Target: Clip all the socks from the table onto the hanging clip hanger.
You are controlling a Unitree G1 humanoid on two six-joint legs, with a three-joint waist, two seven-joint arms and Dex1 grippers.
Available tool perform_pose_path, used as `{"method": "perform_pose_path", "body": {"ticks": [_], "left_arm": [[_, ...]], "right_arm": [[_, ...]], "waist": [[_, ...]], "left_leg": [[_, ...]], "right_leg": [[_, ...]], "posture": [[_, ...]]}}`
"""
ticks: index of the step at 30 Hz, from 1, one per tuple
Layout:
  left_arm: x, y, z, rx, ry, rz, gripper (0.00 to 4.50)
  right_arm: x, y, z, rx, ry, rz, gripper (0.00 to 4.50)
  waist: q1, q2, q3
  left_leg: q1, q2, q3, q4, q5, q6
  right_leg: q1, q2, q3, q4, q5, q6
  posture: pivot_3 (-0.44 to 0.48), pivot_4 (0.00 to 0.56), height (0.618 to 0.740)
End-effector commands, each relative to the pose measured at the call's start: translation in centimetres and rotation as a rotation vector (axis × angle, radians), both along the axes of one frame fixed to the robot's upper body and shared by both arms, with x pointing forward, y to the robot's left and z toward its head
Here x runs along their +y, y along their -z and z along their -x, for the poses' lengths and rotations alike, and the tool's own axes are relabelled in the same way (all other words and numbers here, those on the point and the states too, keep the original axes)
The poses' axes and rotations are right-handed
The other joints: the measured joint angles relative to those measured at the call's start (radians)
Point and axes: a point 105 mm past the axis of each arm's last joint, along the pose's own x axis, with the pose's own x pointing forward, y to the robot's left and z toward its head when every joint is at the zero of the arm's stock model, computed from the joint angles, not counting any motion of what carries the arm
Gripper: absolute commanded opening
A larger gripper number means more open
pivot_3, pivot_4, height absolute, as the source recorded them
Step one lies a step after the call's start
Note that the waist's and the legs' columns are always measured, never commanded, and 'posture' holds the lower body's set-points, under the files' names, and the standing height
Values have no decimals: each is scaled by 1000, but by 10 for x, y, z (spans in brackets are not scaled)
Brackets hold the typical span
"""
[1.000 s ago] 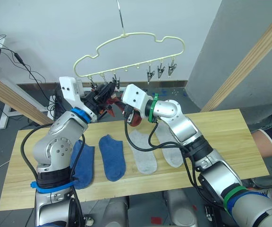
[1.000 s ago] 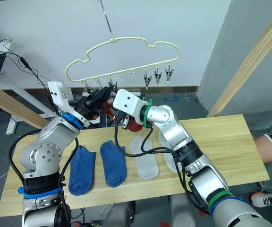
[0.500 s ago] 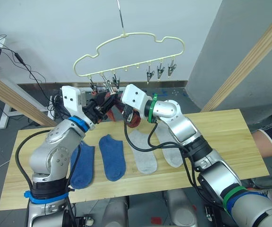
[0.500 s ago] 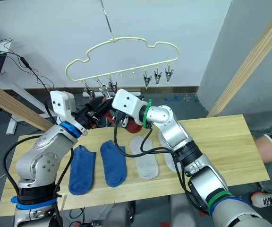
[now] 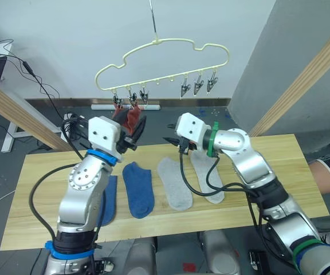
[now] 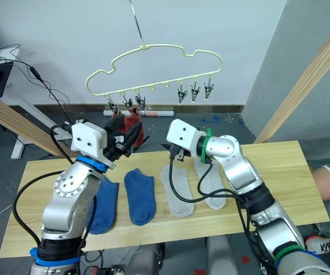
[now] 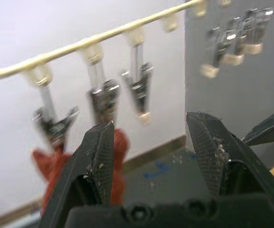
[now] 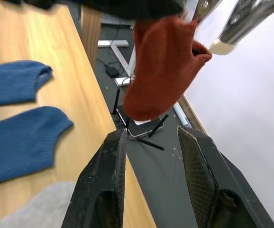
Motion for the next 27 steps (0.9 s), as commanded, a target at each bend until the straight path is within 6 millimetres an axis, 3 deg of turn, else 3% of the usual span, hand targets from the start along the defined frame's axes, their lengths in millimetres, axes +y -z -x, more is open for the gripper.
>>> {"method": "perform_pose_path", "body": {"ticks": [1, 9, 27], "left_arm": [[-10, -1, -2, -64, -39, -15, 2669], [-19, -2, -27, -102, -131, 31, 2669], [-20, -26, -50, -203, -228, 83, 2669]], "right_arm": [[-13, -24, 16, -18, -8, -64, 1730], [-33, -37, 22, -9, 63, -90, 1730], [-35, -52, 39, -13, -38, -189, 1730]], "waist": [[0, 0, 0], [-3, 0, 0], [-5, 0, 0]], "left_leg": [[0, 0, 0, 0, -1, 2], [0, 0, 0, 1, -1, 4], [0, 0, 0, 1, -1, 3]], "right_leg": [[0, 0, 0, 0, 0, 0], [0, 0, 0, 1, 1, -1], [0, 0, 0, 0, 1, 0]], "posture": [[-175, 317, 740], [-219, 331, 740], [-237, 337, 740]]}}
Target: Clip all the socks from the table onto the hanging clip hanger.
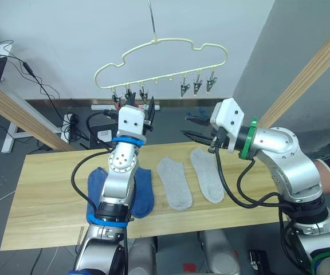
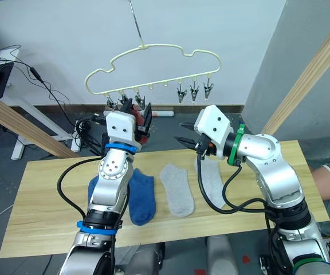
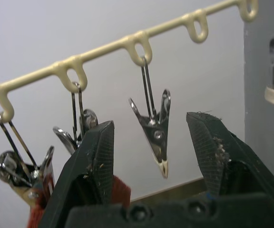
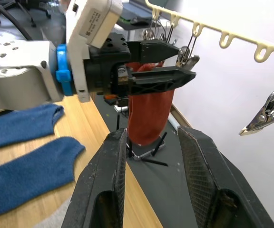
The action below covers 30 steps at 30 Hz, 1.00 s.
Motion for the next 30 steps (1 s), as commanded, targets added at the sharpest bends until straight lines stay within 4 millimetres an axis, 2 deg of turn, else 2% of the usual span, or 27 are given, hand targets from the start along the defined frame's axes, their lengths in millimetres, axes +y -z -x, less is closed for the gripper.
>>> {"method": "perform_pose_path", "body": {"ticks": [1, 10, 13, 17, 21, 24, 27, 30], "left_arm": [[-3, -15, 2, -65, -4, 9, 2669], [-6, -19, 2, -79, 0, 25, 2669], [-5, -19, 1, -78, -6, 24, 2139], [-3, -19, 1, -79, -17, 25, 978], [-1, -19, 2, -81, -24, 21, 278], [2, -19, 2, -84, -32, 17, 46], [3, -20, 4, -87, -22, 8, 45], [3, -20, 6, -84, 2, -1, 44]], "right_arm": [[0, -11, 9, -57, -30, -20, 1730], [-3, -10, 6, -58, -20, -17, 1730], [-5, -10, 6, -57, -18, -15, 1783], [-6, -8, 7, -50, -18, -12, 1783], [-7, -1, 10, -31, -19, -3, 1783], [-12, 16, 9, 7, 25, 34, 1783], [-27, 52, -1, 94, 174, 78, 2300], [-37, 83, -7, 135, 309, 113, 3356]], "waist": [[-1, 0, 0], [-5, 0, 0], [-6, 0, 0], [-7, 0, 0], [-7, 0, 0], [-7, 0, 0], [-6, 0, 0], [-4, 0, 0]], "left_leg": [[0, 0, 0, 0, 0, 0], [0, 0, 0, 0, 0, 0], [0, 0, 0, 0, 0, 0], [0, 0, 0, 0, 0, 0], [0, 0, 0, 0, 0, 0], [0, 0, 0, 0, 0, 0], [0, 0, 0, 0, 0, 0], [0, 0, 0, 0, 0, 0]], "right_leg": [[0, 0, 0, 0, 0, 0], [0, 0, 0, 0, 0, 0], [0, 0, 0, 0, 0, 0], [0, 0, 0, 0, 0, 0], [0, 0, 0, 0, 0, 0], [0, 0, 0, 0, 0, 0], [0, 0, 0, 0, 0, 0], [0, 0, 0, 0, 0, 0]], "posture": [[-238, 337, 740], [-241, 335, 740], [-241, 335, 740], [-241, 335, 740], [-240, 333, 740], [-237, 334, 740], [-229, 335, 740], [-222, 337, 740]]}}
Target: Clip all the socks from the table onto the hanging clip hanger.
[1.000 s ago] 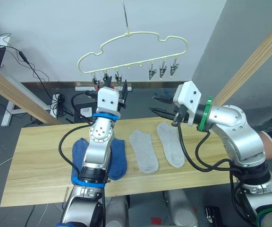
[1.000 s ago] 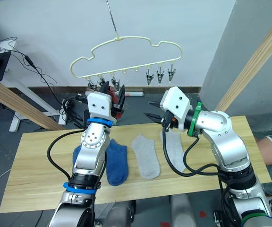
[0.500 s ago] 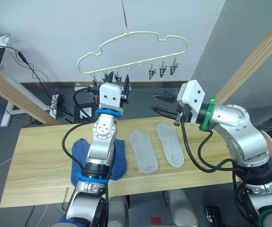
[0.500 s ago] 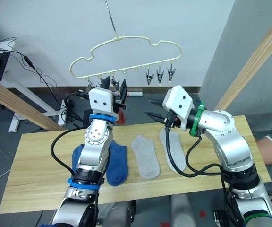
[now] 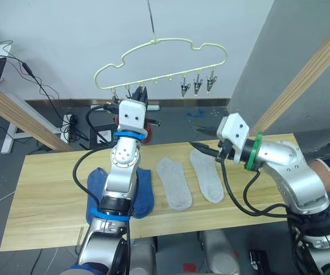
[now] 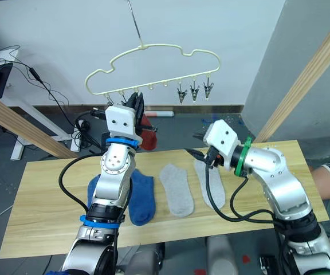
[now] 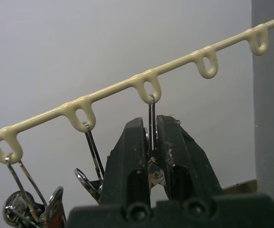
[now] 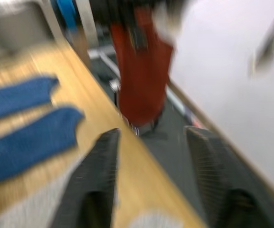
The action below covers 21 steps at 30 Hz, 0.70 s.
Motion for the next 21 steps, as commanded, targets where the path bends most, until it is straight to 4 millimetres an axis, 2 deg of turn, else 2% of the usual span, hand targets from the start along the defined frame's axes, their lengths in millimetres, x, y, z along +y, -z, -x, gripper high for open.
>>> {"method": "perform_pose_path", "body": {"ticks": [1, 3, 10, 16, 19, 21], "left_arm": [[1, -11, 8, -43, 31, -3, 44], [3, -10, 9, -33, 40, -2, 44], [7, -6, 10, -8, 52, -9, 39], [7, -4, 12, 1, 52, -11, 39], [9, -4, 12, 5, 50, -11, 39], [10, -4, 12, 9, 54, -10, 39]], "right_arm": [[-8, 21, -7, -8, 136, 30, 3755], [-11, 39, -14, 24, 217, 14, 4457], [-6, 92, -41, 154, 457, -72, 4495], [-4, 124, -48, 269, 547, -100, 4495], [-9, 133, -49, 307, 570, -102, 3919], [-11, 136, -49, 323, 578, -109, 3286]], "waist": [[-1, 0, 0], [-3, 0, 0], [-11, 0, 0], [-15, 0, 0], [-16, 0, 0], [-16, 0, 0]], "left_leg": [[0, 0, 0, 0, 0, 0], [0, 0, 0, 0, 0, 0], [1, 0, 0, 0, 1, 0], [1, 0, 0, 0, 2, -2], [1, 0, 0, 0, 1, -1], [3, 0, -1, 0, 1, 0]], "right_leg": [[0, 0, 0, 0, 0, 0], [0, 0, 0, 1, 0, 0], [0, 0, 0, 1, 0, 0], [0, 0, 0, 0, 0, 0], [1, 0, 0, 1, 0, 0], [3, 0, 0, 1, 0, 0]], "posture": [[-222, 337, 740], [-220, 337, 740], [-204, 337, 740], [-193, 334, 740], [-188, 332, 740], [-188, 332, 740]]}}
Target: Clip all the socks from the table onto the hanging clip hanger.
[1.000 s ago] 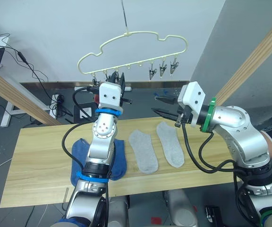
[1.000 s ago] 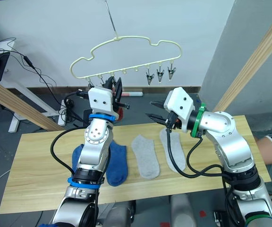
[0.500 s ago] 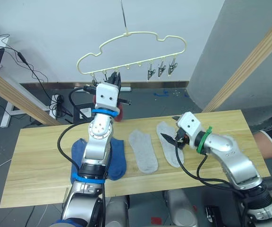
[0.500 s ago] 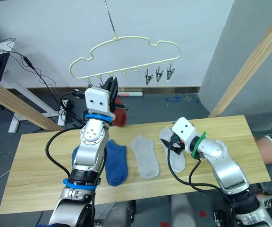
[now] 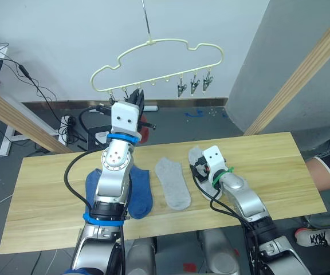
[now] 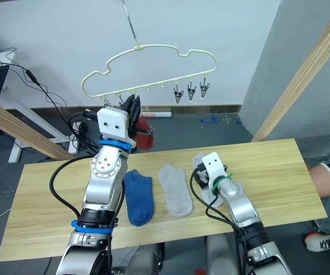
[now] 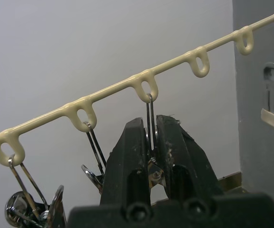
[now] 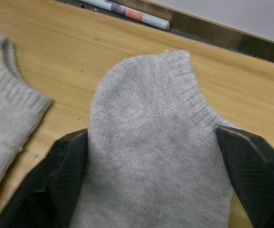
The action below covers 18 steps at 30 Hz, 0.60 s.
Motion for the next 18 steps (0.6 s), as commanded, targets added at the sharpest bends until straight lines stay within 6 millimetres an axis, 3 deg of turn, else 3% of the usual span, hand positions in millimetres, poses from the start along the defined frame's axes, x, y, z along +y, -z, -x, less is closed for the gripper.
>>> {"method": "perform_pose_path", "body": {"ticks": [1, 10, 12, 18], "left_arm": [[2, -7, 5, -22, 11, 5, 39], [6, -7, 9, 25, 99, 33, 39], [6, -9, 10, 38, 133, 50, 39], [10, -19, 15, 99, 265, 128, 39]], "right_arm": [[-8, 16, 4, 64, 28, -12, 2990], [1, 2, 7, 0, -54, 7, 52], [5, -9, 8, -46, -97, 27, 0], [42, -70, 21, -350, -406, 199, 0]], "waist": [[0, 0, 0], [-2, 0, 0], [-3, 0, 0], [-5, 0, 0]], "left_leg": [[1, 0, 0, 0, 0, 0], [2, 0, 0, 0, 0, 0], [2, 0, 0, 0, 0, 0], [2, 0, 0, 0, 0, 0]], "right_leg": [[1, 0, 0, 0, 0, 0], [2, 0, 0, 0, 0, 0], [2, 0, 0, 0, 0, 0], [2, 0, 0, 0, 0, 0]], "posture": [[-188, 332, 740], [-182, 334, 740], [-182, 335, 740], [-174, 341, 740]]}}
